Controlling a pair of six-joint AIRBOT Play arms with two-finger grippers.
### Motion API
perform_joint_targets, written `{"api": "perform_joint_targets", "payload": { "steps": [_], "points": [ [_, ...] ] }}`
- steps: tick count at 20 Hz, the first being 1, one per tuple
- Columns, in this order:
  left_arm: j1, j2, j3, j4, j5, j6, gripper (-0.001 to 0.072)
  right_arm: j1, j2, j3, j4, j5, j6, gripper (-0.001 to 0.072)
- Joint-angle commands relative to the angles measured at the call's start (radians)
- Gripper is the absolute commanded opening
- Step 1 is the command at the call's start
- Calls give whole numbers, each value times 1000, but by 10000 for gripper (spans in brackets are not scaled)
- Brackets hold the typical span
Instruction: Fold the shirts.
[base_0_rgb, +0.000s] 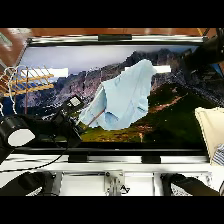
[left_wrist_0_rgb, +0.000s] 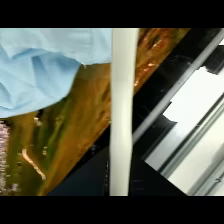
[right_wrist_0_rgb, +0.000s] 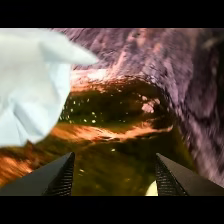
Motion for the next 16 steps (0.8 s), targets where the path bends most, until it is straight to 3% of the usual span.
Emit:
{"api": "perform_joint_targets", "payload": {
  "steps": [1,3,4,16],
  "points": [
    [0,-1,24,117,-16,43,40,-127,-57,0,372,7,-638,606],
    [0,-1,24,154,-37,85,40,-126,-98,0,500,16,-752,638],
    [0,-3,24,173,-51,96,40,-124,-118,0,527,20,-752,677],
    [0,-6,37,254,-42,137,40,11,-312,0,517,50,-768,676]
  ]
}}
